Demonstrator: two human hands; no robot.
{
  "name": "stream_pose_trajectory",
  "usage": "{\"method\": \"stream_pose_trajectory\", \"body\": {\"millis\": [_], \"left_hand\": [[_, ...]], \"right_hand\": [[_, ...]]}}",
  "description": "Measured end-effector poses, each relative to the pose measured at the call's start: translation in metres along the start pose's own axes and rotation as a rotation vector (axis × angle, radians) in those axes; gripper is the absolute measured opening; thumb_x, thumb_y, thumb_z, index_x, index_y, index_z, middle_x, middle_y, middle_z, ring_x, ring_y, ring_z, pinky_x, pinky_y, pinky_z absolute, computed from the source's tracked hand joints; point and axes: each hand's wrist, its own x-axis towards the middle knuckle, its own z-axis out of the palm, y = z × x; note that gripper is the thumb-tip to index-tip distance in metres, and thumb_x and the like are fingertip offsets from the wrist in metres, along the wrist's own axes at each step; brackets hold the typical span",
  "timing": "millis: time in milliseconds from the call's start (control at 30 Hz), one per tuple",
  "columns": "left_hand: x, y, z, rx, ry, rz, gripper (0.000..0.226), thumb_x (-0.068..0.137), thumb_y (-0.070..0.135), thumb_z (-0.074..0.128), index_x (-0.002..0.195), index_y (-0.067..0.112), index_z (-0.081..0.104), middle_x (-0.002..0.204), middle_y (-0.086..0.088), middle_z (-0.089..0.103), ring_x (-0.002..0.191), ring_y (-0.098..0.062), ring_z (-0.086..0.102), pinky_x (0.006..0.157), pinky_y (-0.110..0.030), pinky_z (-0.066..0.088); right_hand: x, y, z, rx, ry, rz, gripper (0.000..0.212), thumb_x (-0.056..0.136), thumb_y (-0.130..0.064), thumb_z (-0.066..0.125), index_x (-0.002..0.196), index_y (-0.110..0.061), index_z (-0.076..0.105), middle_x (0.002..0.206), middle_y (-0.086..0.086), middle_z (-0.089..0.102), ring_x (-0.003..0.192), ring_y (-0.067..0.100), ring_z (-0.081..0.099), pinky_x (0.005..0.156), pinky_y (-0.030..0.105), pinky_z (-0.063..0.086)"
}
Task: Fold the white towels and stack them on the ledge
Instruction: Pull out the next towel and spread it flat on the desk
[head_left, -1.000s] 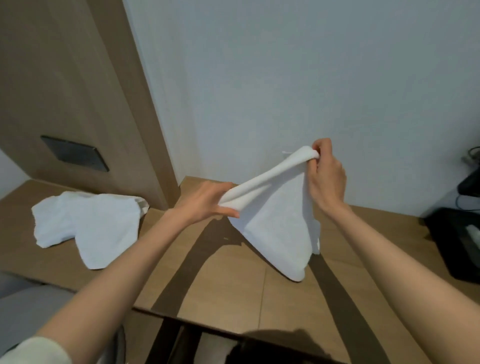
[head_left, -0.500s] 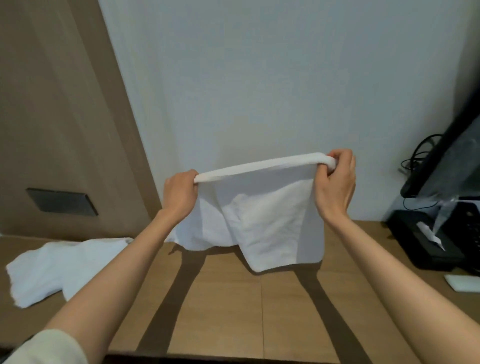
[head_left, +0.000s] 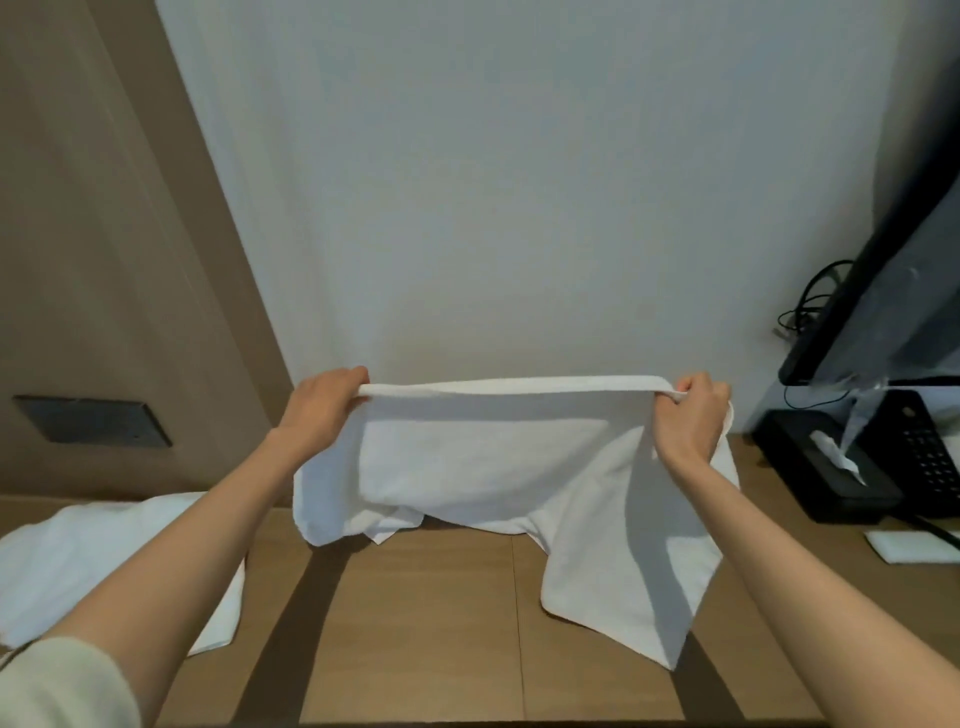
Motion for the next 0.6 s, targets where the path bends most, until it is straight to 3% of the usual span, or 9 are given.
{"method": "stream_pose_trajectory", "body": {"millis": [67, 167, 433, 600], "left_hand": [[0.001, -0.008, 0.0, 0.061, -0.046, -0.06, 0.021, 0.093, 0.005, 0.043, 0.112, 0.01, 0.051, 0.109, -0.016, 0.057, 0.094, -0.037, 0.056, 0.076, -0.042, 0.046], [0.007, -0.011, -0.005, 0.092, -0.014, -0.105, 0.028, 0.092, 0.001, 0.039, 0.117, 0.008, 0.049, 0.109, -0.019, 0.054, 0.088, -0.038, 0.057, 0.072, -0.041, 0.043], [0.058, 0.01, -0.033, 0.094, 0.362, -0.058, 0.034, 0.081, -0.01, 0.045, 0.109, 0.003, 0.061, 0.094, -0.023, 0.051, 0.074, -0.04, 0.052, 0.068, -0.037, 0.028], [0.041, 0.022, -0.026, 0.131, 0.413, 0.026, 0.039, 0.074, -0.02, 0.05, 0.105, 0.001, 0.062, 0.086, -0.02, 0.052, 0.068, -0.035, 0.046, 0.064, -0.034, 0.025]], "right_hand": [[0.005, 0.002, 0.001, 0.016, 0.001, 0.048, 0.003, 0.088, -0.002, 0.052, 0.09, -0.001, 0.053, 0.116, 0.025, 0.045, 0.094, 0.036, 0.05, 0.086, 0.032, 0.034], [0.015, 0.003, 0.003, 0.016, -0.018, 0.045, 0.006, 0.088, -0.001, 0.05, 0.094, 0.0, 0.053, 0.118, 0.025, 0.043, 0.097, 0.037, 0.05, 0.09, 0.031, 0.035], [0.065, -0.012, -0.004, 0.121, 0.137, -0.027, 0.007, 0.086, -0.002, 0.055, 0.09, -0.007, 0.05, 0.118, 0.018, 0.043, 0.094, 0.031, 0.048, 0.081, 0.023, 0.033], [0.061, 0.003, -0.014, 0.105, 0.183, -0.026, 0.011, 0.083, -0.004, 0.058, 0.088, -0.008, 0.049, 0.116, 0.015, 0.043, 0.089, 0.028, 0.047, 0.079, 0.027, 0.036]]}}
